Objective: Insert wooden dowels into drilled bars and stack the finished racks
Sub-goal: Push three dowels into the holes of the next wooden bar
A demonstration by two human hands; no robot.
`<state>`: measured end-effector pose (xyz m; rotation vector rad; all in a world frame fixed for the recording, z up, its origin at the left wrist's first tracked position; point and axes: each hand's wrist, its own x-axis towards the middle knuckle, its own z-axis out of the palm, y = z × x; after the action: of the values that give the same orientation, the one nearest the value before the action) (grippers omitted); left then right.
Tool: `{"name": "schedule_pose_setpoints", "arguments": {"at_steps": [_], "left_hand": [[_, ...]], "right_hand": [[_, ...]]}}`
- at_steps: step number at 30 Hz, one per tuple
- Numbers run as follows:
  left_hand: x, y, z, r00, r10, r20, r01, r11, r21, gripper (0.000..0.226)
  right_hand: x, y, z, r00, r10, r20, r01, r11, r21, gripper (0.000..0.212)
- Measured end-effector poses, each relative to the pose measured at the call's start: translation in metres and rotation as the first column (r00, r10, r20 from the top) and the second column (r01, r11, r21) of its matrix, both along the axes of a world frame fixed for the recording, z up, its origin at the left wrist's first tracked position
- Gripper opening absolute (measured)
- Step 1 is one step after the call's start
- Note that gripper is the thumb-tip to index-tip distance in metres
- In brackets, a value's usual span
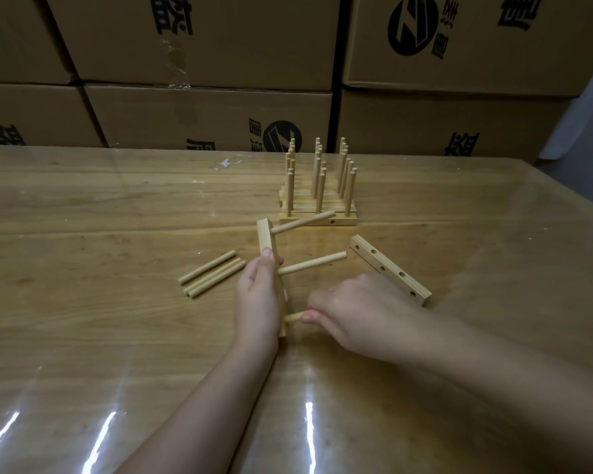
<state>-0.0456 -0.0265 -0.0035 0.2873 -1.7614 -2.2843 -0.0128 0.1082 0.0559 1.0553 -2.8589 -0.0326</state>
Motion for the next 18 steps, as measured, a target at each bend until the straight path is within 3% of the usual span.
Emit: {"name": "schedule_pose_setpoints", "arguments": {"at_steps": [11, 15, 18], "left_hand": [[0.005, 0.002, 0.003, 0.998, 0.017, -0.055, -0.021, 0.996, -0.082, 0.029], [0.004, 0.001, 0.002, 0.999, -0.012, -0.044, 0.008, 0.997, -0.073, 0.029], [0.001, -0.001, 0.001, 1.000, -0.001, -0.028, 0.000, 1.000, -0.030, 0.030]], "right_hand": [[-0.010, 0.001, -0.005, 0.895, -0.141, 0.423, 0.222, 0.964, -0.148, 0.031], [-0.006, 0.003, -0.003, 0.893, -0.122, 0.434, 0.218, 0.960, -0.177, 0.026], [-0.004, 0.006, 0.005, 0.953, -0.120, 0.277, 0.177, 0.966, -0.190, 0.019]]}}
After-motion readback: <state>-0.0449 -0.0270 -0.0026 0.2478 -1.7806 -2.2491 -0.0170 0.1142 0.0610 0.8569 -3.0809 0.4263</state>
